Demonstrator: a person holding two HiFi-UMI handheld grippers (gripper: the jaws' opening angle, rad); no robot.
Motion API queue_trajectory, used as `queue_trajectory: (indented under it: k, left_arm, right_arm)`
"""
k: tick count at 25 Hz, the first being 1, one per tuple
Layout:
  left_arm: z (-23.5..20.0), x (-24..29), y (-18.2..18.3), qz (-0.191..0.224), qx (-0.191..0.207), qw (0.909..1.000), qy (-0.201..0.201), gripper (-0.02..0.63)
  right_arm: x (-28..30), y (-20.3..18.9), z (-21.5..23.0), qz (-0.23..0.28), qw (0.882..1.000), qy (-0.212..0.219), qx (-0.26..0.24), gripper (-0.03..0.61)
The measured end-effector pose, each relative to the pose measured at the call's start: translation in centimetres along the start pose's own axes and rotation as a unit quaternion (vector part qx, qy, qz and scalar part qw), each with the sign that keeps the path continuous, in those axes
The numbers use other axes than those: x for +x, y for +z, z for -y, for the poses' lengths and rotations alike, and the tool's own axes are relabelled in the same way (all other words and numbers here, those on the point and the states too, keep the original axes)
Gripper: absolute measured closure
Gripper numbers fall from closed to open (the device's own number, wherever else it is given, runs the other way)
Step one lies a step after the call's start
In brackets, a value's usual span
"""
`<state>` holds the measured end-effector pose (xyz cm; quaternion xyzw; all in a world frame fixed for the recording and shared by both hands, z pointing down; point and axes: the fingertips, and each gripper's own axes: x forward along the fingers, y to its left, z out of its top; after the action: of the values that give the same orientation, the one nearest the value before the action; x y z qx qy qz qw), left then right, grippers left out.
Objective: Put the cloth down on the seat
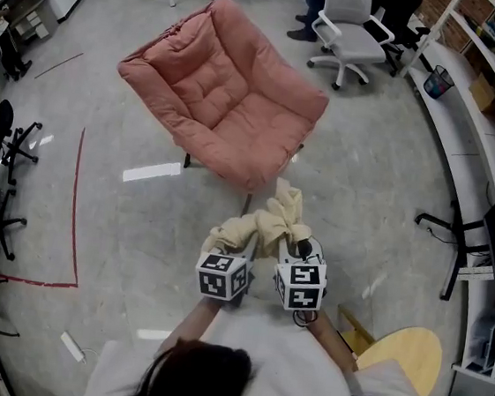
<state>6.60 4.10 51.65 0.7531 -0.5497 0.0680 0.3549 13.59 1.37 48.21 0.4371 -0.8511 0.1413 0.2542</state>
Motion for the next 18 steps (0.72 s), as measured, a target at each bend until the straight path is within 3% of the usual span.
queue_trajectory:
  k: [18]
  left_arm:
    - [-8.8, 5.5, 8.8, -0.020, 0.010, 0.9994, -0.027, 0.555]
  right_arm:
    - [11.0, 7.2, -0.7, -0.014, 1.000, -0.020, 0.010, 0.500]
